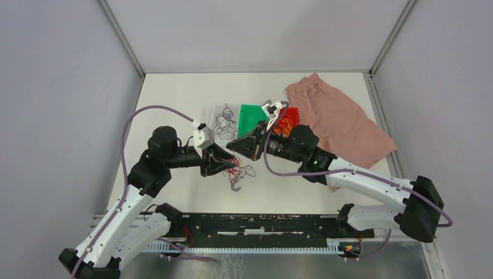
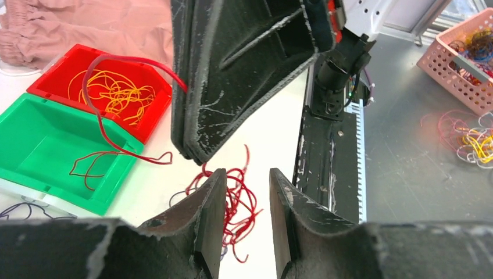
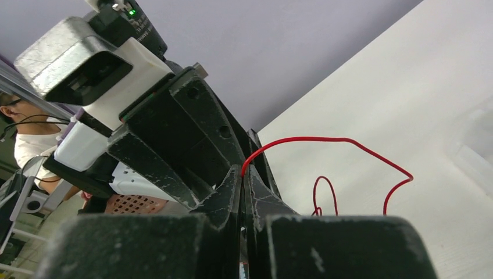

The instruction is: Untangle the cables

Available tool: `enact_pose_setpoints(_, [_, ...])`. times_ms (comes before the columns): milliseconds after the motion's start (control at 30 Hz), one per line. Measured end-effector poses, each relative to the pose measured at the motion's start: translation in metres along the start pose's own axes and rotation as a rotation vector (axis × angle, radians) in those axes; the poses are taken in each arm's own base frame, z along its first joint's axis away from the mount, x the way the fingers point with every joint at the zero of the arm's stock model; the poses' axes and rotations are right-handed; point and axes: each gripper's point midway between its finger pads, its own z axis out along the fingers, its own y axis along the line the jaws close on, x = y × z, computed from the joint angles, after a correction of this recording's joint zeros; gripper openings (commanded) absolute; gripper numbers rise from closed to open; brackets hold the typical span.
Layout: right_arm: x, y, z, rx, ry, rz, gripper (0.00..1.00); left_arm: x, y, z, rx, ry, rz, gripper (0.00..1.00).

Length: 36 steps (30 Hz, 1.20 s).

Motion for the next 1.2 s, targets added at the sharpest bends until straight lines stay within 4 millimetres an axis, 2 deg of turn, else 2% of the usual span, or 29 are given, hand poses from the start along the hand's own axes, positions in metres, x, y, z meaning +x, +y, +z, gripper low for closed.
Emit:
enact_pose_setpoints(300, [0.011,-0.006,-0.009,0.038,0.059,-0.031,0.03,-0.006,-0.013,-0.011,0.007,-0.017,0.059,0.36])
enact_pose_setpoints(533, [0.007,0.004,-0.010,0.008,0.073,-0.043,0.03,-0.027,-0.006,-0.009,-0.019,-0.086,0.113,0.36])
enact_pose_setpoints(867, [-0.002,0.021,0.003,-0.055,0.075,-0.019,0.03,-0.019,0.004,0.007,0.016,-0.064,0.033,0.32])
enact_pose_setpoints(1133, [0.002,0.025,0.004,-0.073,0.089,-0.011,0.04,-0.024,-0.001,0.001,0.011,-0.082,0.054,0.36])
enact_pose_setpoints(1200, [0.002,0.025,0.004,-0.072,0.091,-0.011,0.04,-0.026,-0.005,-0.002,0.009,-0.087,0.060,0.31])
